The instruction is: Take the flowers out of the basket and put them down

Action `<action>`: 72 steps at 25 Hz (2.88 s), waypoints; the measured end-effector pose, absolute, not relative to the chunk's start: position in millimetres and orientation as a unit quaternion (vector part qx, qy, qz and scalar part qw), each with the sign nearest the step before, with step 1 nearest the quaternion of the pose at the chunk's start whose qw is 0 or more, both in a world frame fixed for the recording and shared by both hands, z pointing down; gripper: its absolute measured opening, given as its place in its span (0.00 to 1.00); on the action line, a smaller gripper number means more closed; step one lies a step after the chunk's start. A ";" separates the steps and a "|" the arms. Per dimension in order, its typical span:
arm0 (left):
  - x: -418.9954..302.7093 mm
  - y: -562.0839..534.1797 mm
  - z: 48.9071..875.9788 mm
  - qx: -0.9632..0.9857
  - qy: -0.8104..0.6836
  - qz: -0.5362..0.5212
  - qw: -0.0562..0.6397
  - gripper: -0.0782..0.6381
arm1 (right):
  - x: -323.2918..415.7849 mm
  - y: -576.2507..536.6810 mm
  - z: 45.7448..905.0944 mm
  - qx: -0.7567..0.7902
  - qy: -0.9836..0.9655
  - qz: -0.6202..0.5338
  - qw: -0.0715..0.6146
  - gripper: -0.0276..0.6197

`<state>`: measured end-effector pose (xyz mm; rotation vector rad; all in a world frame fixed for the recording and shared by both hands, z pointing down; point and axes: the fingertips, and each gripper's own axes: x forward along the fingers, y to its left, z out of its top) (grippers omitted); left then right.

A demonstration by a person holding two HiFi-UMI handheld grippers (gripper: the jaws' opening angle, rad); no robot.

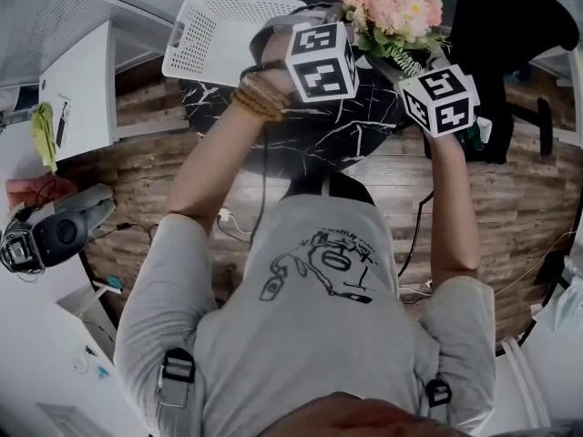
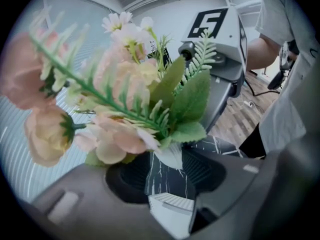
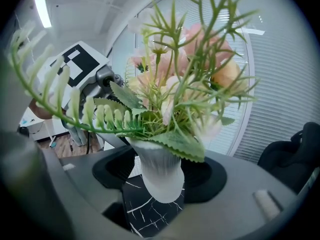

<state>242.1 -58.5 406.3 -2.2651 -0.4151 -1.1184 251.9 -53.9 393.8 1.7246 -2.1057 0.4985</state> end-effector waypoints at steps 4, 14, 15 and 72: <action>242.0 -57.9 424.1 -0.847 -0.156 -0.423 0.282 0.39 | 251.8 -53.5 411.6 0.610 -0.748 0.182 0.186 0.50; 237.3 -48.0 472.2 -0.845 -0.162 -0.435 0.265 0.39 | 247.2 -44.1 459.7 0.600 -0.750 0.202 0.193 0.50; 236.9 -47.4 477.5 -0.845 -0.162 -0.437 0.263 0.39 | 246.8 -43.5 465.0 0.599 -0.750 0.204 0.193 0.50; 225.5 -22.2 591.0 -0.834 -0.153 -0.464 0.255 0.40 | 236.6 -16.1 579.9 0.593 -0.745 0.235 0.197 0.51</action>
